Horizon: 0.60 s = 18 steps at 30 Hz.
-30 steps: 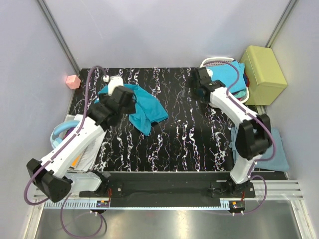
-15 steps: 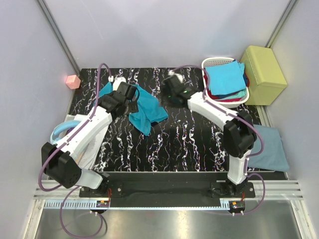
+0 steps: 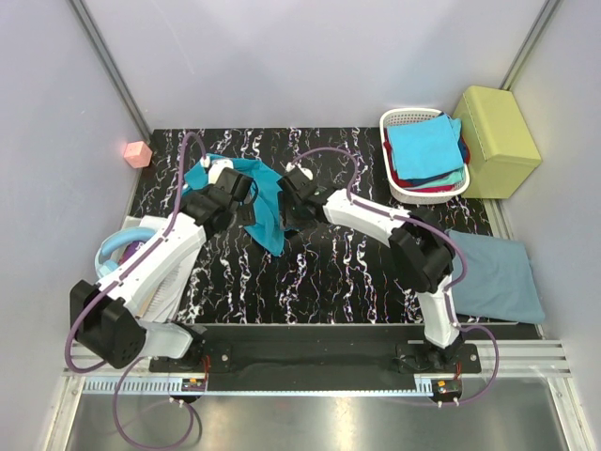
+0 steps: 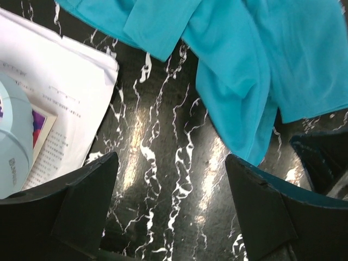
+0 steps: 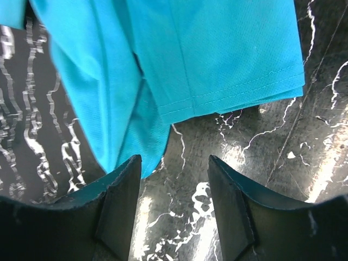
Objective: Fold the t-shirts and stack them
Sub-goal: Flatten out the tshirt
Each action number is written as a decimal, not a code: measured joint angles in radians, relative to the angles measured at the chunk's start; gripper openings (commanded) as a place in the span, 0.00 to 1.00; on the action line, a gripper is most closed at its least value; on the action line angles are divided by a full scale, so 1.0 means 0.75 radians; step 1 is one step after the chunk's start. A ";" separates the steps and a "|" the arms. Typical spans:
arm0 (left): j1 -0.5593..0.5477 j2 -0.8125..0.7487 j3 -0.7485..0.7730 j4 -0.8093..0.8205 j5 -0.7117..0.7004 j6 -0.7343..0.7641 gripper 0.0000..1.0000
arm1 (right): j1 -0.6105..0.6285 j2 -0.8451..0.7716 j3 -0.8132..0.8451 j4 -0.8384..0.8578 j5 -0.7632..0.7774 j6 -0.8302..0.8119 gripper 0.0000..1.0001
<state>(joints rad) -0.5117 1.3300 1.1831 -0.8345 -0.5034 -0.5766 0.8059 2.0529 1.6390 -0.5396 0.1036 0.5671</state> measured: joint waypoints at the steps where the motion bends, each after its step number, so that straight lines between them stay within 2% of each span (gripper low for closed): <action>1: 0.000 -0.006 -0.012 -0.002 0.003 0.000 0.86 | 0.000 0.011 0.001 0.000 -0.001 0.002 0.59; 10: -0.001 -0.042 -0.113 -0.003 0.024 0.004 0.86 | 0.013 0.187 0.153 -0.013 -0.025 0.023 0.55; 18: 0.000 -0.109 -0.139 -0.001 0.024 0.025 0.86 | 0.076 0.259 0.299 -0.006 -0.026 0.045 0.51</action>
<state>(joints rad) -0.5117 1.2480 1.0790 -0.8352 -0.4850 -0.5575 0.8631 2.2475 1.8633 -0.5438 0.0841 0.6006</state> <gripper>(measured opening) 0.856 0.518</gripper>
